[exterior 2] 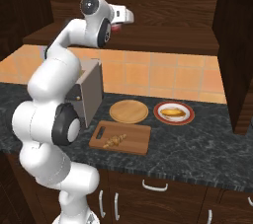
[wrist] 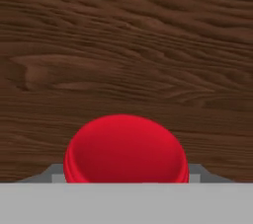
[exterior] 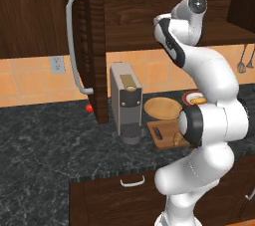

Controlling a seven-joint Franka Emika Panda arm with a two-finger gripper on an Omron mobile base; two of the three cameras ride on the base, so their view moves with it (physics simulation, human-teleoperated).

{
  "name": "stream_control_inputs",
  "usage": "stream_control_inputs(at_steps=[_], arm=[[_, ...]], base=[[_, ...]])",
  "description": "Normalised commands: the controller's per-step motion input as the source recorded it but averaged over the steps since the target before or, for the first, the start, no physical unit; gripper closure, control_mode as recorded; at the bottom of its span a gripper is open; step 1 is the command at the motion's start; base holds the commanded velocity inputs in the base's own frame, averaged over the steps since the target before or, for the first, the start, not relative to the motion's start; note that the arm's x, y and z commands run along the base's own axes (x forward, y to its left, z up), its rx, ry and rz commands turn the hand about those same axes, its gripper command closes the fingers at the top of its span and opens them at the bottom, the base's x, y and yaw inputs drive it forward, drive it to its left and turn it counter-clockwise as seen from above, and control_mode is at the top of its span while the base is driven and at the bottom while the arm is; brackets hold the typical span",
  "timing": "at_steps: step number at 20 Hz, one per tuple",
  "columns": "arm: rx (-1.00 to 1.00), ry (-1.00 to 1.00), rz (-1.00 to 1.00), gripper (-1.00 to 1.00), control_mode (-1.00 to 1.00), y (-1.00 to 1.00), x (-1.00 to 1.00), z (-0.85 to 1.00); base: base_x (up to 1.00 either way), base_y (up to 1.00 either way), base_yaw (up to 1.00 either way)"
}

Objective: From the different types of pastries on the counter, select a croissant and place it on the cutting board. Then retrieve a jar of jam from the cabinet and place it alongside the croissant on the cutting board.

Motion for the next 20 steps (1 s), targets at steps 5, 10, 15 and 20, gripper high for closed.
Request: stream_control_inputs(at_steps=[5,10,15,20], arm=[[-0.03,0.00,0.08,1.00,-1.00,0.00,-1.00,-0.02],[0.00,0.00,0.11,1.00,-1.00,-0.05,-1.00,-0.12],[0.00,0.00,0.10,1.00,-1.00,-0.11,-1.00,-0.05],[0.00,0.00,0.12,1.00,-1.00,-0.12,-1.00,-0.09]], base=[[0.00,0.00,0.00],[0.00,0.00,0.00],[0.00,0.00,0.00],[0.00,0.00,0.00]])
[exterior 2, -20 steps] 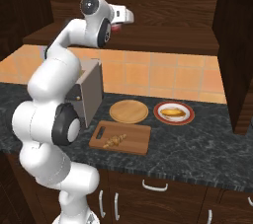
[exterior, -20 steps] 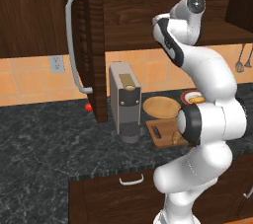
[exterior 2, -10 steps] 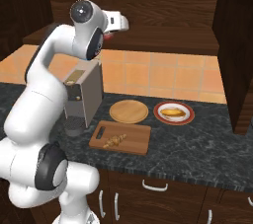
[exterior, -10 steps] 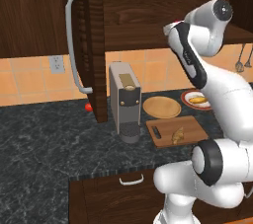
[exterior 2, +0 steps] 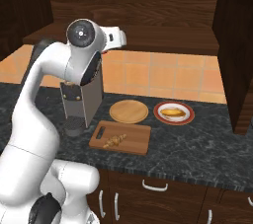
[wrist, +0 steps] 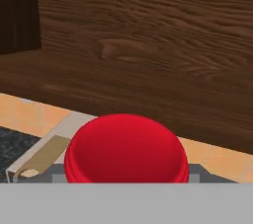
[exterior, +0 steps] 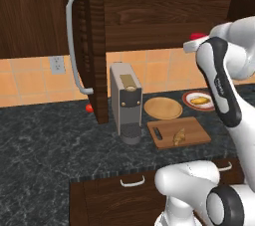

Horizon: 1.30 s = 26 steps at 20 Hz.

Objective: From the different types of pastries on the counter, select a croissant and place it on the cutting board. Then retrieve a jar of jam from the cabinet and place it alongside the croissant on the cutting board.

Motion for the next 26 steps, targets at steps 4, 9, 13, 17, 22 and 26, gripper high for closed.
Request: stream_control_inputs(at_steps=[4,9,13,17,22,26], arm=[[-0.01,0.01,0.19,1.00,-1.00,-0.06,-0.91,-0.45],[-0.15,0.01,0.20,1.00,-1.00,0.00,-0.31,-0.74],[-0.35,0.04,0.22,1.00,-1.00,0.00,-0.03,-1.00],[-0.34,0.00,0.22,1.00,-1.00,-0.03,0.00,-0.82],[-0.04,0.04,0.33,1.00,-1.00,-0.22,0.19,-0.81],[0.13,0.08,0.40,1.00,-1.00,-0.28,0.38,-0.83]], base=[[0.00,0.00,0.00],[0.00,0.00,0.00],[0.00,0.00,0.00],[0.00,0.00,0.00],[0.00,0.00,0.00],[0.00,0.00,0.00]])
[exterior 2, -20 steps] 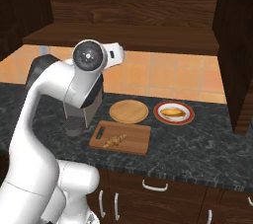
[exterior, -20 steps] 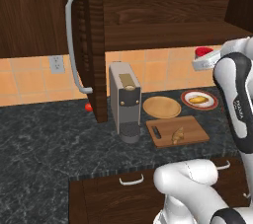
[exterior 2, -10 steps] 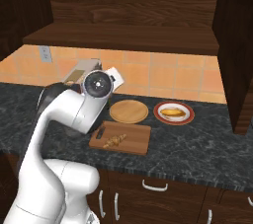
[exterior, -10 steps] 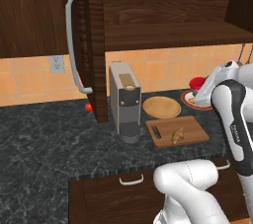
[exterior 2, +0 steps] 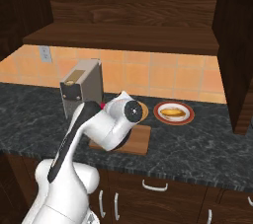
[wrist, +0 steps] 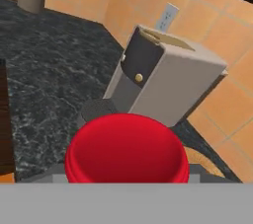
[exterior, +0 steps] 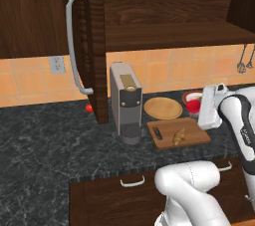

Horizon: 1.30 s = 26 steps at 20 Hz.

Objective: From the different types of pastries on the counter, select a croissant and place it on the cutting board. Then retrieve a jar of jam from the cabinet and place it alongside the croissant on the cutting board.

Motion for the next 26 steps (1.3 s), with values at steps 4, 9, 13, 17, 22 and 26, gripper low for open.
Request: stream_control_inputs(at_steps=[4,9,13,17,22,26], arm=[[0.00,0.02,0.15,1.00,-1.00,-0.20,0.37,-0.43],[0.06,0.00,0.14,1.00,-1.00,-0.52,0.66,-0.36],[0.00,0.05,0.15,1.00,-1.00,-0.56,0.56,-0.57],[0.00,0.26,0.03,1.00,-1.00,-0.27,0.08,-0.50],[-0.02,0.16,0.00,1.00,-1.00,-0.14,0.15,-0.45],[0.03,0.00,0.06,1.00,-1.00,0.00,0.32,-0.59]], base=[[0.00,0.00,0.00],[0.00,0.00,0.00],[0.00,0.00,0.00],[0.00,0.00,0.00],[0.00,0.00,0.00],[0.00,0.00,0.00]])
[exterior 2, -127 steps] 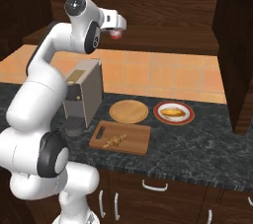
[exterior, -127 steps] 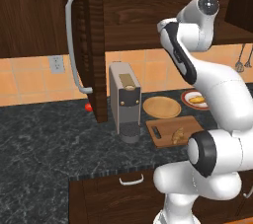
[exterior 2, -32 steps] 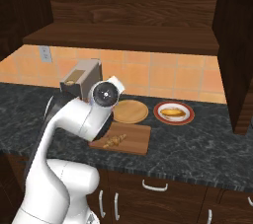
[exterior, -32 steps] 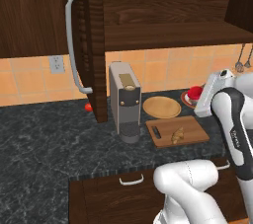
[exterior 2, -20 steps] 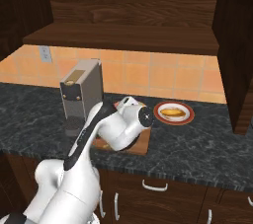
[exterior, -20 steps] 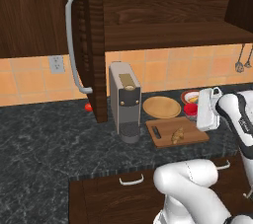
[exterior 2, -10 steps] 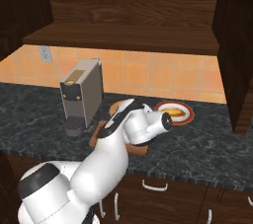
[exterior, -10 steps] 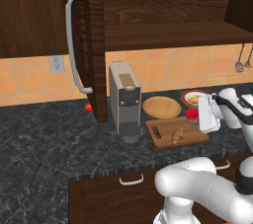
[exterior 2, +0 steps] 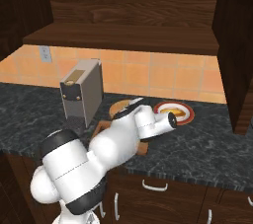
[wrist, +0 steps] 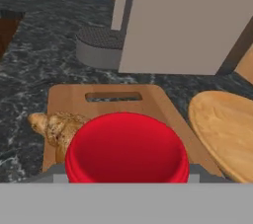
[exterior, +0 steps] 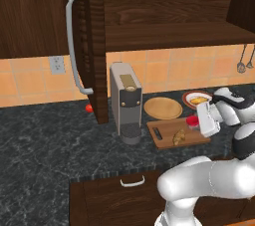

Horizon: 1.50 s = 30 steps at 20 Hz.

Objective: From the different types of pastries on the counter, select a croissant and place it on the cutting board. Then retrieve a jar of jam from the cabinet and place it alongside the croissant on the cutting board.

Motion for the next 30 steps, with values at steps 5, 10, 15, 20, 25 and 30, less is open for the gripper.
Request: stream_control_inputs(at_steps=[5,10,15,20,25,30], arm=[[0.02,0.00,0.06,1.00,-1.00,-0.03,0.43,-0.42],[0.03,0.00,0.03,1.00,-1.00,-0.23,0.58,-0.09],[0.01,0.00,0.05,-1.00,-1.00,-0.16,0.46,-0.11],[0.06,0.00,0.06,-1.00,-1.00,-0.21,0.21,-0.02],[0.18,0.00,0.10,-1.00,-1.00,-0.20,0.00,0.00],[0.09,0.00,0.08,-1.00,-1.00,-0.08,-0.04,0.00]], base=[[0.00,0.00,0.00],[0.00,0.00,0.00],[0.00,0.00,0.00],[0.00,0.00,0.00],[0.00,0.00,0.00],[0.00,0.00,0.00]])
